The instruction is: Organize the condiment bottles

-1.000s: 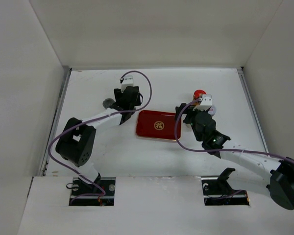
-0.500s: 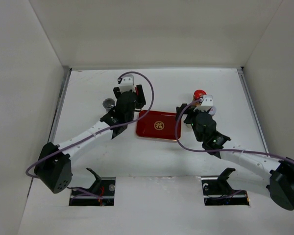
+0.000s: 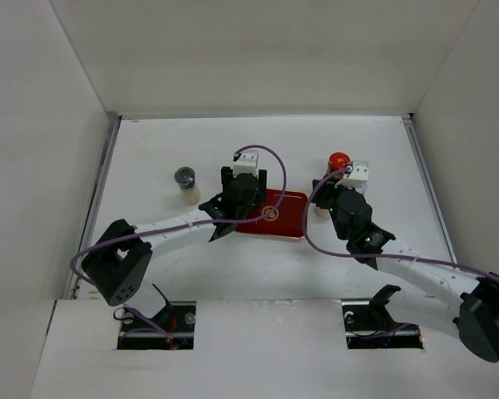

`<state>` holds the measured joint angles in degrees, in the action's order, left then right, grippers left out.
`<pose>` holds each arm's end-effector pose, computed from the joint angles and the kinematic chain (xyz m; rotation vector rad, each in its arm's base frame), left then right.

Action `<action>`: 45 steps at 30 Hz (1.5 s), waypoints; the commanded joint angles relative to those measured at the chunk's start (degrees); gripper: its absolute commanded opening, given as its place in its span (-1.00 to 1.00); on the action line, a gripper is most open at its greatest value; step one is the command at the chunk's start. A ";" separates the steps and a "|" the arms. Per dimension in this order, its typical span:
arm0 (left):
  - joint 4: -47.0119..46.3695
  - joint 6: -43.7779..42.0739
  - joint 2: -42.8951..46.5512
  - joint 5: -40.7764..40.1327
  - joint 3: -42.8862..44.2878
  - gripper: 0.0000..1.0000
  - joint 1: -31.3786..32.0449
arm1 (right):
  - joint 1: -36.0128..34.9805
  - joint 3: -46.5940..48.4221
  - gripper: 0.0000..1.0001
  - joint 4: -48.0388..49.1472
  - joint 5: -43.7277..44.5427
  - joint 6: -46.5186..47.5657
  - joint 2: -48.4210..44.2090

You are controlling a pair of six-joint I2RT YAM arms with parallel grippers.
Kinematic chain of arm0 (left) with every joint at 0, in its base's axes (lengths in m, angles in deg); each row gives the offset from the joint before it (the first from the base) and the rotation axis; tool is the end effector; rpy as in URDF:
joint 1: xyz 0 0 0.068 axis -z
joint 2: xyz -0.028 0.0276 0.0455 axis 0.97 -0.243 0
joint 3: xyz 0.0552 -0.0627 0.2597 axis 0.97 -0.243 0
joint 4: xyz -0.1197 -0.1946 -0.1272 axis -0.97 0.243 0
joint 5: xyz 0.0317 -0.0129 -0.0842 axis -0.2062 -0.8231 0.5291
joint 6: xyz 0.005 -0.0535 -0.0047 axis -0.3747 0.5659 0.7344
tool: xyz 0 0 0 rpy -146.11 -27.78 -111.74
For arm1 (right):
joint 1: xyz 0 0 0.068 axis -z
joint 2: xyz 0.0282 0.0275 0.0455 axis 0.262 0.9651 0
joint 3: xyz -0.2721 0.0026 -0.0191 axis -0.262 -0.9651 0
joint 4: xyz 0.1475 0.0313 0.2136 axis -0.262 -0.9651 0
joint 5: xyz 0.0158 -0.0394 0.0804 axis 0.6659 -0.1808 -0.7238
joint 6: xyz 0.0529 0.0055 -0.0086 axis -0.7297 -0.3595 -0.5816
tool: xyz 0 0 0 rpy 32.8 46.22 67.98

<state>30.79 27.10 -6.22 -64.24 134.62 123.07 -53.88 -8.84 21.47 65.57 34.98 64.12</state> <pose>0.2393 -0.2284 0.2424 0.0913 1.9207 -0.1810 0.1949 0.1315 0.2623 0.1458 1.6867 0.2716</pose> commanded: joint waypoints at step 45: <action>-20.02 -4.04 19.67 -10.65 -16.05 0.99 3.79 | 4.29 7.82 1.00 -12.55 14.89 -3.05 12.63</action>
<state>12.48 22.62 10.59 -74.14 121.86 125.70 -51.02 -3.84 9.54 79.08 33.77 76.73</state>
